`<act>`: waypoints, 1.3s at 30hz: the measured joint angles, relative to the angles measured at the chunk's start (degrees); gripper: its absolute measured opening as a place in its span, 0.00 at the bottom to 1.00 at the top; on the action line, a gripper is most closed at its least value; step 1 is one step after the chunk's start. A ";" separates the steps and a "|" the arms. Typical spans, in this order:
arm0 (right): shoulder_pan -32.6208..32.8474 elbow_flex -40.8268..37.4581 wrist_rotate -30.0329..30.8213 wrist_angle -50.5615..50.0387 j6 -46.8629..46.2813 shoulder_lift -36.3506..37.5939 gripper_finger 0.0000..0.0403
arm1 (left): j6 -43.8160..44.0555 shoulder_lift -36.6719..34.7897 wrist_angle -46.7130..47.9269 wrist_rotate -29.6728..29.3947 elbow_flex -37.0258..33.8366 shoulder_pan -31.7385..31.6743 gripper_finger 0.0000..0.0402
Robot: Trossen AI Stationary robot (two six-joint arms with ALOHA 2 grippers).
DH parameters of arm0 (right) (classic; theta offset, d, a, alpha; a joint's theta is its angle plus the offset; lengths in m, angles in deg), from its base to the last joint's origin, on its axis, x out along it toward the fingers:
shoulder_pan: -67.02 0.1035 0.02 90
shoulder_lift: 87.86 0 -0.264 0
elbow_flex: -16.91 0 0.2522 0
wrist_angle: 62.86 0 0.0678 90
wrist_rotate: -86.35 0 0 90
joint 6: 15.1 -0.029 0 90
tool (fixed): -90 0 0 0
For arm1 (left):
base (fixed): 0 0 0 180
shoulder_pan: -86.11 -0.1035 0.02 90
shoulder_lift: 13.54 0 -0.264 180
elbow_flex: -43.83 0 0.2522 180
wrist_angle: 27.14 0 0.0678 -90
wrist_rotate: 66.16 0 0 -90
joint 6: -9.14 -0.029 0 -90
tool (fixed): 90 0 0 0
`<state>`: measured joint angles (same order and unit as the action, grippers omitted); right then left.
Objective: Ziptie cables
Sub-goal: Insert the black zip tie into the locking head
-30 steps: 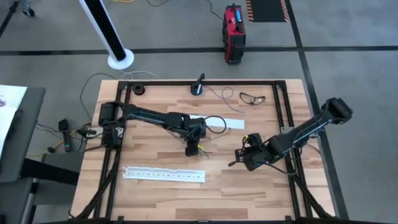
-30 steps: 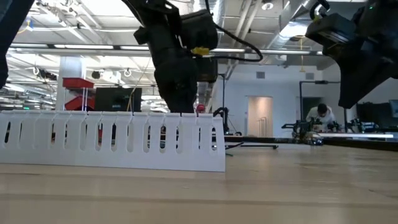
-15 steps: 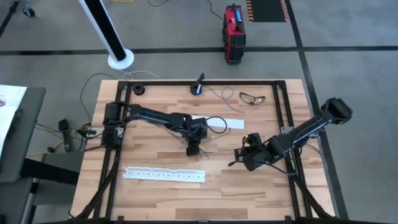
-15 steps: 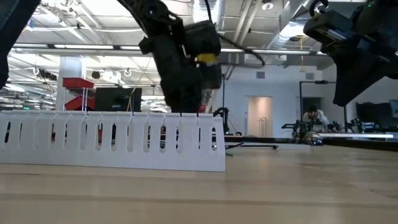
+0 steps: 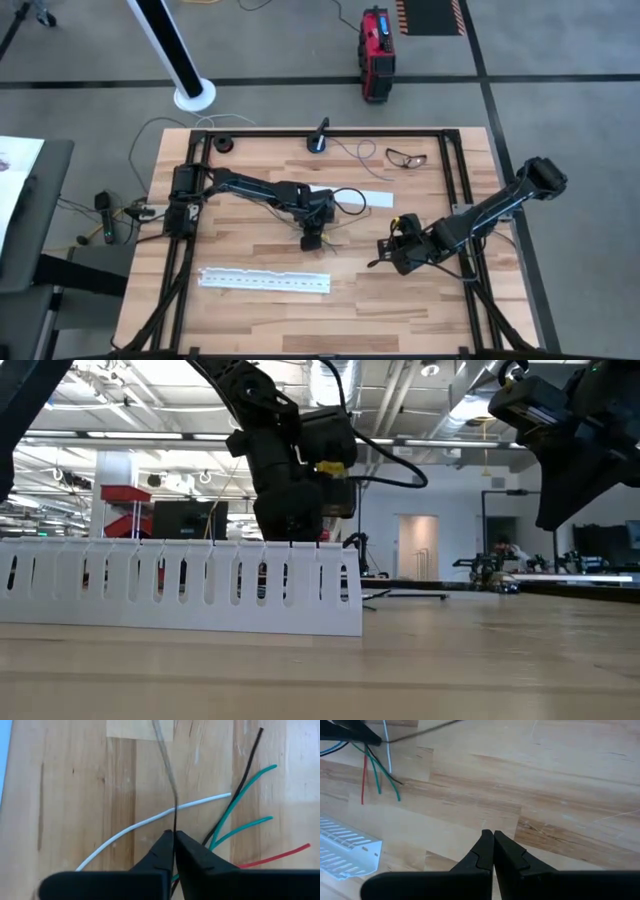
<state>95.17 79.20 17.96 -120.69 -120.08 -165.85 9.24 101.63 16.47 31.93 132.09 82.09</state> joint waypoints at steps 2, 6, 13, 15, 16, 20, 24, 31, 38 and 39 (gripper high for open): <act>0.00 0.00 0.00 0.01 0.00 0.00 0.02 | 0.12 0.03 0.18 -0.64 -0.01 0.02 0.01; -0.02 0.00 0.00 0.56 -0.09 0.00 0.02 | 1.28 -1.00 1.30 -0.90 -0.15 0.03 0.00; -0.40 0.00 6.34 4.65 -6.97 0.02 0.02 | 2.72 -5.68 7.41 -3.89 -0.50 0.05 0.00; -1.10 0.00 9.49 6.35 -9.07 0.07 0.02 | 2.91 -7.26 8.86 -4.57 -0.48 0.05 0.00; -1.62 0.00 10.97 7.39 -9.59 0.07 0.02 | 2.96 -8.02 9.28 -4.72 -0.48 0.04 0.00; -5.22 0.00 14.80 9.14 -9.90 0.07 0.02 | 4.16 -11.44 10.45 -5.50 -0.37 0.03 0.00; -11.53 0.00 14.60 9.88 -6.72 0.07 0.06 | 4.24 -14.19 11.81 -6.55 -0.35 0.10 0.00; -22.78 0.00 10.87 22.04 3.77 0.03 0.19 | 3.75 -17.84 11.99 -9.23 -0.31 0.08 0.00; -29.21 0.00 7.30 25.05 5.26 -0.04 0.26 | 1.85 -17.57 13.11 -9.95 -0.68 0.08 0.00; -29.47 0.00 6.79 24.16 4.19 -0.04 0.26 | 1.69 -17.57 13.34 -10.17 -0.87 0.08 0.00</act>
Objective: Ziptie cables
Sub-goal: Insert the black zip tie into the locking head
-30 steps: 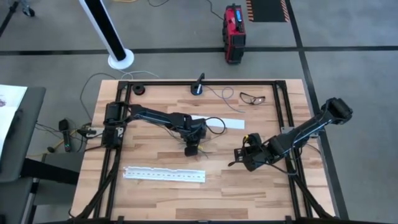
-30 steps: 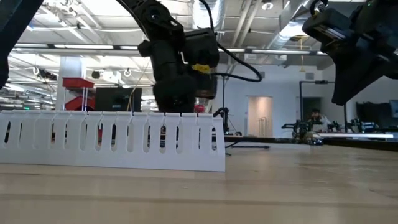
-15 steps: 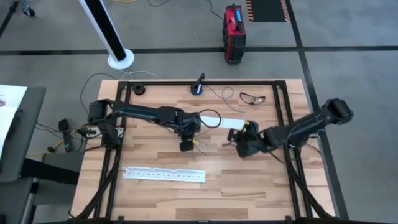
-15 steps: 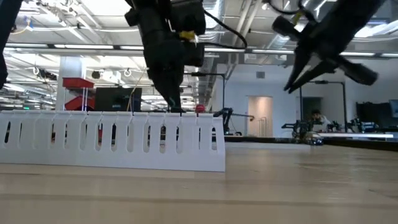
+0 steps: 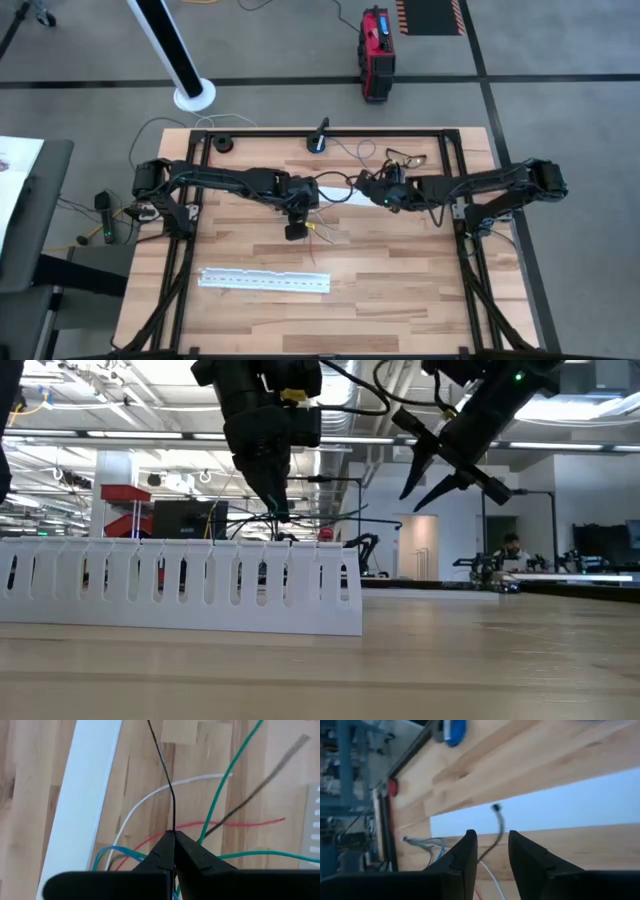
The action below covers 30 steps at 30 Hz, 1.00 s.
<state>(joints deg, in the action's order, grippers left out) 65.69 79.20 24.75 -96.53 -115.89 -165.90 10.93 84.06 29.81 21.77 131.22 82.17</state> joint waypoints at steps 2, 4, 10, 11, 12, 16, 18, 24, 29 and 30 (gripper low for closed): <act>0.03 0.00 -0.12 -1.06 -2.60 -0.02 0.28 | -0.05 0.02 -0.11 -0.62 -0.21 0.00 0.00; 0.07 -0.04 -0.22 -1.06 -3.98 -0.02 0.29 | -0.28 0.02 -0.04 -1.25 -0.31 0.00 0.00; -0.89 -0.07 -1.03 -0.48 -4.17 -0.09 0.32 | -1.52 0.02 -0.50 -1.56 -0.31 0.00 0.00; -1.19 -0.07 -1.41 -0.22 -4.20 -0.76 0.32 | -1.56 0.02 -0.48 -1.60 -0.31 0.00 0.00; -1.41 -0.07 -1.61 0.35 -4.22 -1.54 0.32 | -1.58 0.02 -0.51 -1.61 -0.31 0.00 0.00; -2.17 -0.12 -3.88 4.71 -4.21 -5.55 0.32 | -1.58 0.02 -0.47 -1.61 -0.38 0.00 0.00; -2.22 -0.08 -4.28 7.36 -3.91 -7.80 0.32 | -1.58 0.02 -0.36 -1.61 -0.38 0.00 0.00; -2.04 -0.11 -4.56 11.39 -3.92 -10.43 0.32 | -2.22 0.02 -0.08 -1.61 -0.39 -0.02 0.00; -3.15 -0.13 -4.49 9.03 -3.54 -9.15 0.32 | -2.25 0.02 -0.11 -1.59 -0.40 -0.02 0.00; -3.55 -0.11 -4.47 8.60 -3.54 -8.59 0.32 | -2.26 0.02 -0.11 -1.59 -0.40 -0.02 0.00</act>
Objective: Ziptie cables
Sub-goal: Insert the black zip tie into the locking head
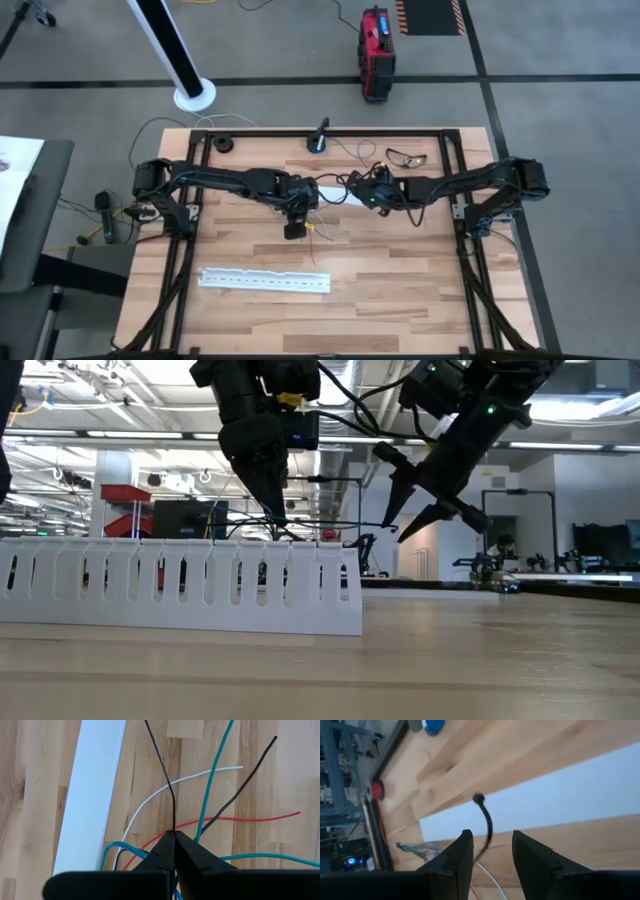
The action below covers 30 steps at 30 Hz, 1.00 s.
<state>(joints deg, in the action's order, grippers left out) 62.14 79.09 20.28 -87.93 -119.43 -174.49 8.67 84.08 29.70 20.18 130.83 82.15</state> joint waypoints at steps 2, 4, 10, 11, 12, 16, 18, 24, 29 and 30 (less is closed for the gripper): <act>-0.69 0.01 -0.02 -2.10 0.42 0.93 0.32 | -0.26 0.00 -0.04 0.00 0.00 0.00 0.00; -1.38 -0.02 -0.07 -2.67 0.93 1.55 0.32 | -0.44 0.00 -0.10 0.00 0.00 0.00 0.00; -2.76 -0.02 -2.56 -1.69 2.62 1.97 0.31 | -0.52 0.00 -0.60 0.00 0.00 0.00 0.00; -2.73 -0.02 -2.77 -1.38 2.64 1.97 0.31 | -0.52 0.00 -0.64 0.00 0.00 0.00 0.00; -2.61 -0.02 -2.75 -1.31 2.61 1.97 0.31 | -0.52 0.00 -0.64 -0.01 0.00 0.00 0.00; -2.22 -0.02 -2.84 -1.42 2.26 1.97 0.31 | -0.34 0.00 -0.96 -0.23 0.00 -0.31 0.00; -1.79 -0.02 -2.81 -1.42 1.61 1.97 0.31 | 0.00 0.00 -1.21 -0.90 0.00 -0.60 0.00; -1.51 -0.02 -2.17 -1.49 0.83 1.97 0.31 | 0.48 0.00 -1.53 -1.66 0.00 -0.92 0.00; -2.05 -0.02 -1.44 -1.46 0.83 1.97 0.30 | 0.49 0.00 -1.59 -1.57 0.00 -0.87 0.00; -2.08 -0.02 -1.46 -1.46 0.83 1.97 0.30 | 0.49 0.00 -1.59 -1.57 0.02 -0.87 0.00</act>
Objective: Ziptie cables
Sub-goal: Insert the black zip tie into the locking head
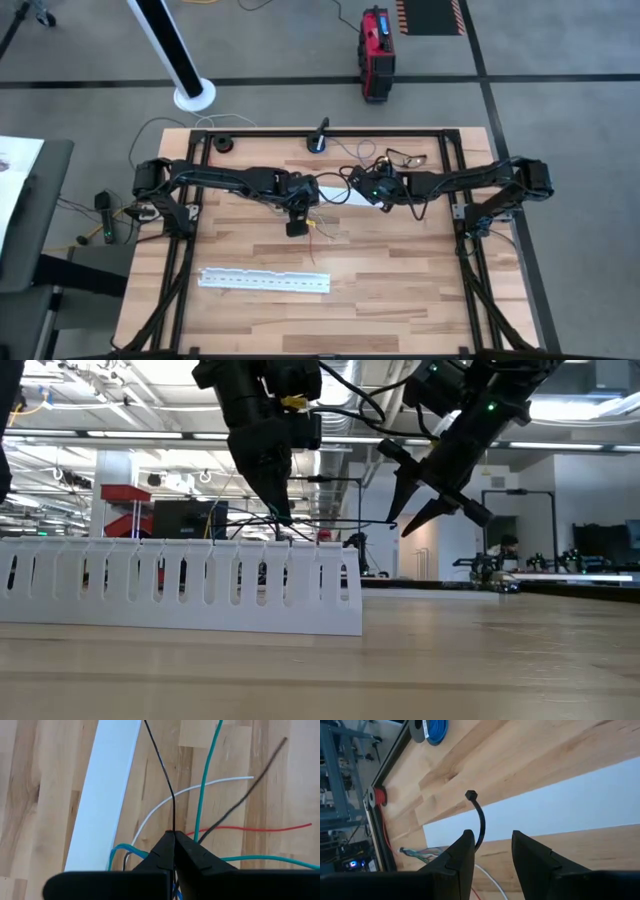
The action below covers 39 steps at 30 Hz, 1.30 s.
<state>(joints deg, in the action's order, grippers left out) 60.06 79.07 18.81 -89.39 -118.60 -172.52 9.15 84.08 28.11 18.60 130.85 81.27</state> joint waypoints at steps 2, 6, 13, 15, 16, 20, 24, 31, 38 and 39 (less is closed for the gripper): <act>-0.20 0.00 0.02 0.01 0.00 0.00 0.30 | 0.00 0.00 -0.10 0.00 -0.02 0.00 0.00; -0.97 0.00 -0.02 0.45 -0.02 0.00 0.30 | 0.00 0.00 -0.37 0.01 -0.01 0.00 0.00; -1.88 0.00 -0.04 1.90 0.00 0.00 0.28 | -0.20 0.00 -1.38 0.02 0.00 0.00 0.00; -1.86 0.00 -0.04 1.92 0.00 0.00 0.25 | -0.20 0.00 -1.44 0.02 0.00 0.00 0.00; -1.84 0.00 -0.07 1.92 0.00 0.00 0.24 | -0.20 0.00 -1.52 0.02 -0.01 0.00 0.00; -1.17 0.00 -0.07 1.95 0.05 0.00 0.20 | -0.21 0.00 -1.57 -0.02 0.00 0.00 0.00; -0.86 0.00 -0.09 1.92 0.04 0.00 0.18 | -0.20 0.00 -1.56 -0.09 0.00 0.00 0.00; -0.90 0.00 -0.17 1.73 0.00 0.00 0.17 | -0.15 0.00 -1.53 -0.17 0.00 0.00 0.00; -0.90 0.00 -0.22 1.22 -0.09 0.00 0.13 | -0.03 0.00 -1.53 -0.17 0.00 0.00 0.00; -0.90 0.00 -0.22 1.20 -0.11 0.00 0.12 | -0.02 0.00 -1.53 -0.17 0.00 0.00 0.00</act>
<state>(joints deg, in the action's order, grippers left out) 59.17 79.07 18.59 -88.19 -118.71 -172.52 9.13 84.08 26.58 18.43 130.85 81.27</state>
